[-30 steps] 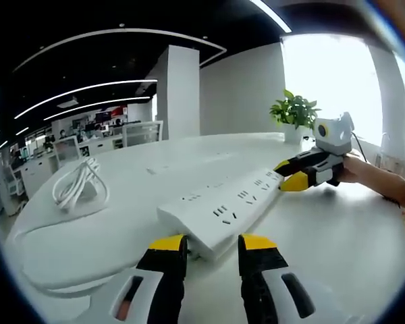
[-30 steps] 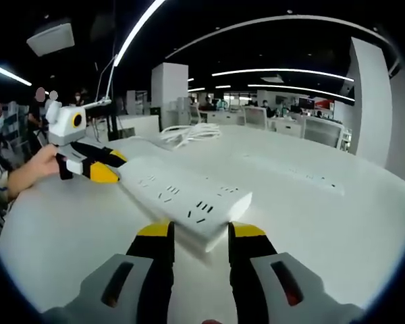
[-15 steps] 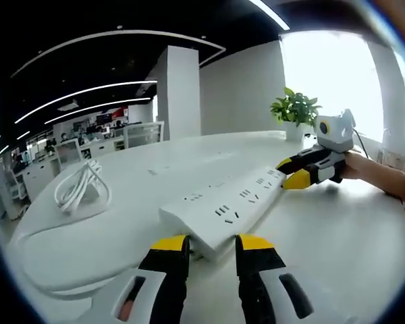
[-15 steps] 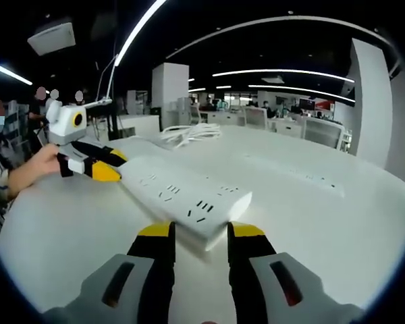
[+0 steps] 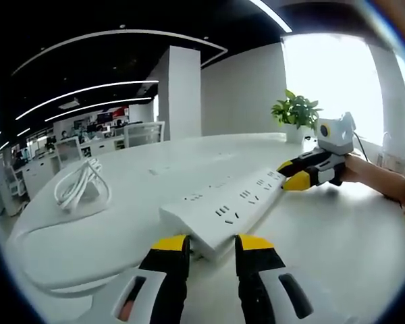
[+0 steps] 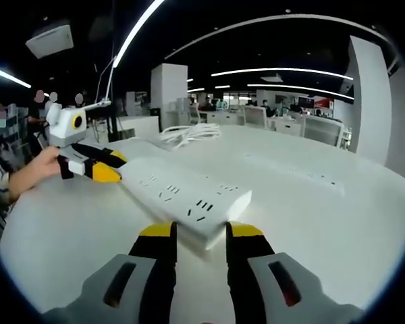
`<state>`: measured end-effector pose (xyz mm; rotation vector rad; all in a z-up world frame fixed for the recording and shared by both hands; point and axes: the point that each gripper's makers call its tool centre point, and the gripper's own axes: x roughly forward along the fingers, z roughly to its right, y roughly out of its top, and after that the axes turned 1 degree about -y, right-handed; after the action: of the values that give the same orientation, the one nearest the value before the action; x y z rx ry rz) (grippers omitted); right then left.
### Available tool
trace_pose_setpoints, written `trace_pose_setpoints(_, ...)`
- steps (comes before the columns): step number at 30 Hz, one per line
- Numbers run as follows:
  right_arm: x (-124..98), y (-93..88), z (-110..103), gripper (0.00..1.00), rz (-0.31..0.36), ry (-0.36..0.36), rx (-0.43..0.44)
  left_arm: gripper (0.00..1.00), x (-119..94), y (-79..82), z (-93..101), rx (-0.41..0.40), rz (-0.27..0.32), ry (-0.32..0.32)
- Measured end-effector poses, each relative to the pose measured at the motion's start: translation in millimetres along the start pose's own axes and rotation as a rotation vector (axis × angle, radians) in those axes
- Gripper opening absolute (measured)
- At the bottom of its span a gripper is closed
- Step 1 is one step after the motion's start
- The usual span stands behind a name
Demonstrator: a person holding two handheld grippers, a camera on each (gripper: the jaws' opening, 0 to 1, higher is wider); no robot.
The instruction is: Straighten the power strip on the desk, plug the charger into it
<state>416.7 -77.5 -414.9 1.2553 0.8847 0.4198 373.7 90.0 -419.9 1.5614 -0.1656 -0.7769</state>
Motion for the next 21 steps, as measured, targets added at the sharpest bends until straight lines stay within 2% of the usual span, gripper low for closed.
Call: trace_pose_setpoints(21, -2.5, 0.2, 0.7, 0.25, 0.001, 0.014, 0.024, 0.24, -3.1, 0.2, 0.7, -0.001, -0.013, -0.005)
